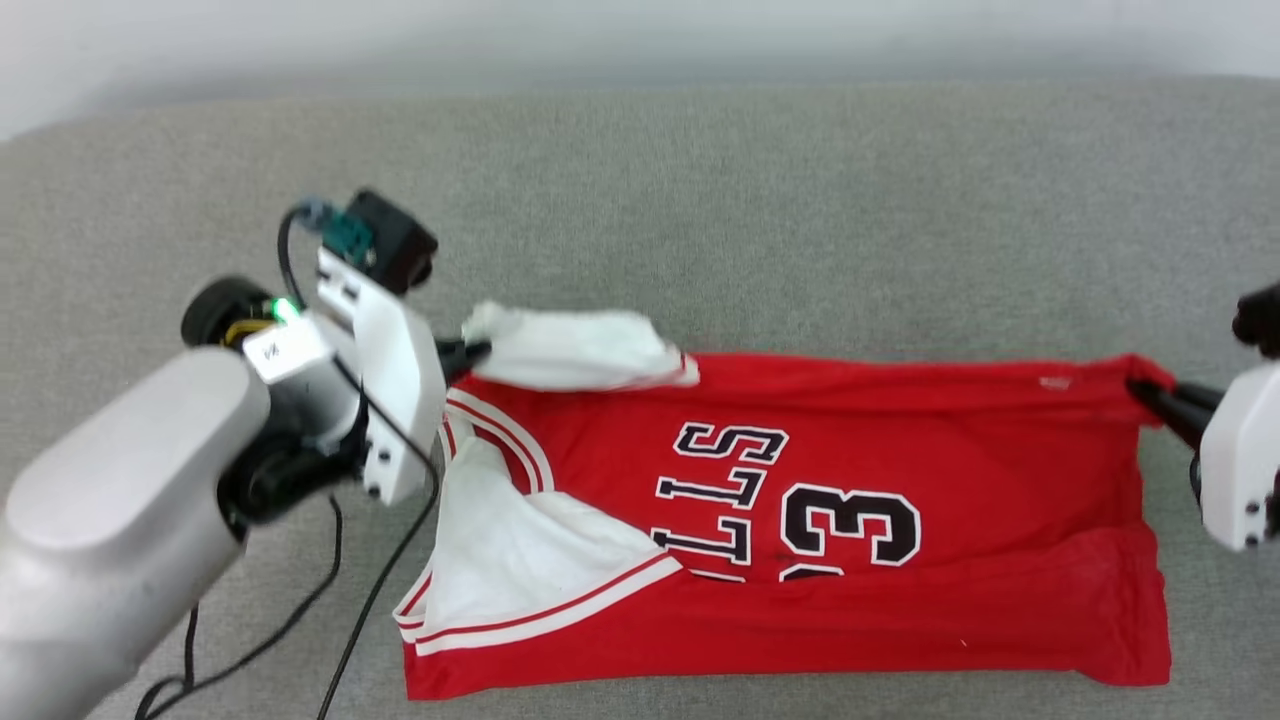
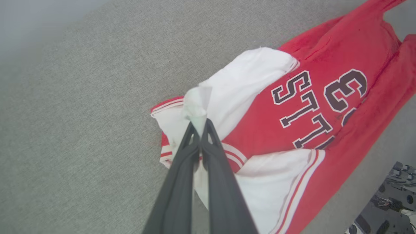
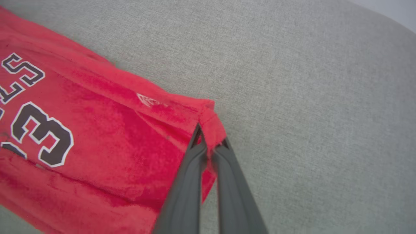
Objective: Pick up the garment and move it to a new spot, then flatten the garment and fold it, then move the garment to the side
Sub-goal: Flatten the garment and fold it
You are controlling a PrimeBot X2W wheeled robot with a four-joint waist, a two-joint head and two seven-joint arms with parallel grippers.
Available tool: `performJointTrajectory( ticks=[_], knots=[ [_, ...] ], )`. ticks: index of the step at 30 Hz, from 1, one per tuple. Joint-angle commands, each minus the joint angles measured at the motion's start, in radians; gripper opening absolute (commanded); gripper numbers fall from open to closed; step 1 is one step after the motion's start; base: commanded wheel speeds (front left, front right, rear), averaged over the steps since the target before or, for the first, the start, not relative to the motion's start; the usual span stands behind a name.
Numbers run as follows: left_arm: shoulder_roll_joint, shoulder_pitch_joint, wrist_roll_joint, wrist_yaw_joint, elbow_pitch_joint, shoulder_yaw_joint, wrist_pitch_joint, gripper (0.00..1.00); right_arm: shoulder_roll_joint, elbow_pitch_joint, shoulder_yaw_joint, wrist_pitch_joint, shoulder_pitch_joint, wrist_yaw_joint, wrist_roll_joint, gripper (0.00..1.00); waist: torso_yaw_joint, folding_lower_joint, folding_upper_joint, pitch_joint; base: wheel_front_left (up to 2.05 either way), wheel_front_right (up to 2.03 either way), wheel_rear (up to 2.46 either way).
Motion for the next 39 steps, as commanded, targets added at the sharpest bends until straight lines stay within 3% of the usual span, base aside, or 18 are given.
performJointTrajectory(
  ticks=[1,12,17,22,23,24,25,31,39],
  knots=[
    [0.012,0.03,-0.002,0.011,-0.016,-0.004,-0.011,0.0,-0.009,-0.009,-0.003,-0.014,0.031,-0.001,0.006,0.0,0.0,0.0001,-0.0001,-0.033,0.0,0.0,0.0],
    [0.076,0.275,-0.06,0.098,-0.12,-0.032,-0.092,0.0,-0.002,-0.085,-0.094,-0.124,0.333,-0.001,0.014,0.0,0.014,0.0001,-0.0001,-0.082,0.0,0.0,0.0],
    [0.081,0.357,-0.074,0.121,-0.114,-0.054,-0.117,0.0,0.023,-0.098,-0.151,-0.104,0.451,-0.001,0.001,0.0,0.009,0.0001,-0.0001,-0.065,0.0,0.0,0.0],
    [0.057,0.381,-0.08,0.118,-0.066,-0.061,-0.139,0.0,0.053,-0.084,-0.154,-0.063,0.476,-0.001,-0.007,0.0,0.003,0.0001,-0.0001,-0.052,0.0,0.0,0.0],
    [0.043,0.391,-0.082,0.113,-0.047,-0.053,-0.167,0.0,0.064,-0.089,-0.169,-0.054,0.473,-0.001,-0.001,1.0,0.003,0.0001,-0.0001,-0.061,0.0,0.0,0.0],
    [0.04,0.394,-0.076,0.116,-0.042,-0.05,-0.182,0.2,0.061,-0.097,-0.176,-0.056,0.472,-0.001,-0.003,1.0,0.004,0.0001,-0.0001,-0.067,0.0,0.0,0.0],
    [0.04,0.393,-0.061,0.122,-0.04,-0.049,-0.202,1.0,0.058,-0.105,-0.188,-0.056,0.471,-0.001,0.004,1.0,0.005,0.0001,-0.0001,-0.073,0.0,0.0,0.0],
    [0.029,0.435,-0.024,0.178,-0.049,-0.011,-0.355,1.0,0.026,-0.197,-0.286,-0.039,0.494,-0.001,0.099,1.0,0.009,0.0001,-0.0001,-0.115,0.0,0.0,0.0],
    [-0.019,0.481,0.055,0.324,-0.077,0.066,-0.619,1.0,-0.013,-0.232,-0.458,0.013,0.558,-0.001,0.232,1.0,0.029,0.0001,-0.0001,-0.117,0.0,0.0,0.0]
  ],
)
